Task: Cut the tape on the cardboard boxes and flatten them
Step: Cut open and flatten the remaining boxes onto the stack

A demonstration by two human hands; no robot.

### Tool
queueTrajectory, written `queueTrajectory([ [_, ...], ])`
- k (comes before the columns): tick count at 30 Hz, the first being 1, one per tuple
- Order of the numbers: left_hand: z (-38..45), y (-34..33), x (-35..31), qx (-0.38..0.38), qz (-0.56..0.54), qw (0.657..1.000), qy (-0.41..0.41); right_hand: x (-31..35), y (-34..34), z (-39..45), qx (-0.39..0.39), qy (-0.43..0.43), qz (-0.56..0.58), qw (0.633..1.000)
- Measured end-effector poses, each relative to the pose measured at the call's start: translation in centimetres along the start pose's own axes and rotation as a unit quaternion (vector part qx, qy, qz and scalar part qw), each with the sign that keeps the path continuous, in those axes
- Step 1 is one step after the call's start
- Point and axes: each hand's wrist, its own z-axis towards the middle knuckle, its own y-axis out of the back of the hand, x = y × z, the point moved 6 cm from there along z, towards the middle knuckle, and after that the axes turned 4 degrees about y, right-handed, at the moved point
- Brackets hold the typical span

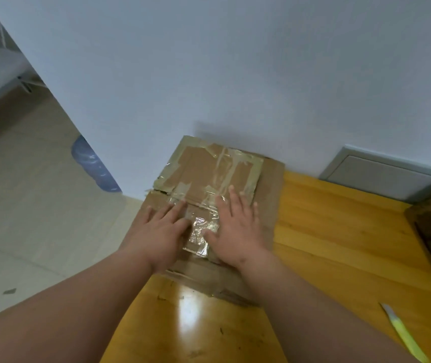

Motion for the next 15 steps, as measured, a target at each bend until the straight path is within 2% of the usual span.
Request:
queueTrajectory([
  [4,1.8,0.1,0.1,-0.015,-0.024,1.0,0.002,-0.8,-2.2,0.0,0.072,0.02,-0.061,0.995],
  [8,3.0,-0.9,0.7,0.077,0.006,0.997,0.029,-2.0,-3.0,0.4,0.097,0.032,-0.095,0.99],
  [15,4.2,-1.4,-0.3,0.186,0.053,0.979,0.063,-2.4,-3.6,1.6,0.149,0.025,-0.114,0.982],
])
